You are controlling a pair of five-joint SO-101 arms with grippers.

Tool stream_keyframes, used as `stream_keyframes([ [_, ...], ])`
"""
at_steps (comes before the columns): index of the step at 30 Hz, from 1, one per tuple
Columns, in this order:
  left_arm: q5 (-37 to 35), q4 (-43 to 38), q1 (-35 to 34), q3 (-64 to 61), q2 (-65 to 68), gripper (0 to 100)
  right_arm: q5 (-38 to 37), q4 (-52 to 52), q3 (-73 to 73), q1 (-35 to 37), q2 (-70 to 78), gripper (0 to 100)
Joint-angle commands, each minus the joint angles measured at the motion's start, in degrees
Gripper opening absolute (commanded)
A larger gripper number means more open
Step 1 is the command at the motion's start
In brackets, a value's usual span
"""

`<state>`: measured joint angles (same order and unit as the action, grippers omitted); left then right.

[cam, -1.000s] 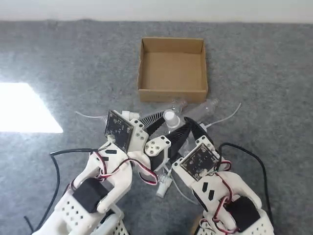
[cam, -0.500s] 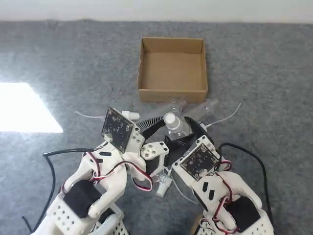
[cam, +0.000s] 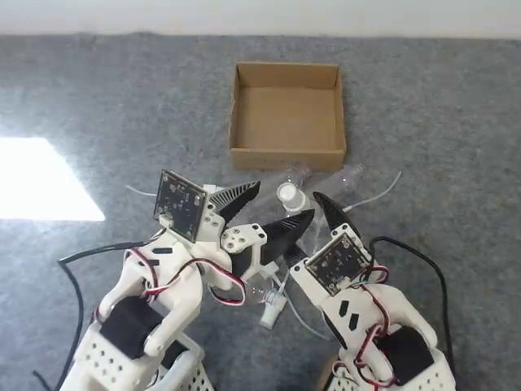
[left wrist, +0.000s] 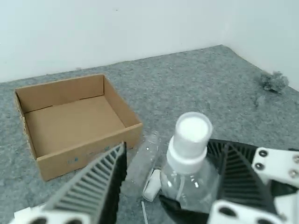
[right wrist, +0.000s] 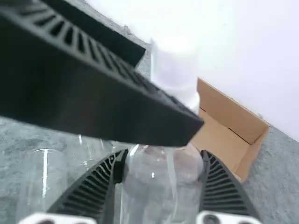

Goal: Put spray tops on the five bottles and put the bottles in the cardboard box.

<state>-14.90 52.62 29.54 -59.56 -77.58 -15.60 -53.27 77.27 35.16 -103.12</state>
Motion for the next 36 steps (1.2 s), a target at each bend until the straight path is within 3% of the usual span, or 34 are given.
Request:
stream_keyframes([
  [1, 0.4, 2.2, -0.3, 5.2, 0.3, 30, 2.8, 1.4, -4.1, -4.1, -1.0, 14.1],
  [12, 4.0, 10.9, -2.5, 15.2, 0.3, 29, 6.6, 8.5, 0.3, -8.1, -1.0, 8.7],
  [24, 6.6, 12.9, -25.6, 13.0, 0.3, 29, 6.4, 8.5, 0.4, -8.2, -1.0, 8.7],
  [30, 6.6, 12.8, -31.7, 9.0, 0.3, 29, 6.5, 8.5, 0.5, -8.2, -1.0, 8.7],
  [36, 6.3, 12.0, -33.0, 5.0, 0.3, 29, 6.6, 8.3, 0.5, -8.2, -0.9, 8.6],
])
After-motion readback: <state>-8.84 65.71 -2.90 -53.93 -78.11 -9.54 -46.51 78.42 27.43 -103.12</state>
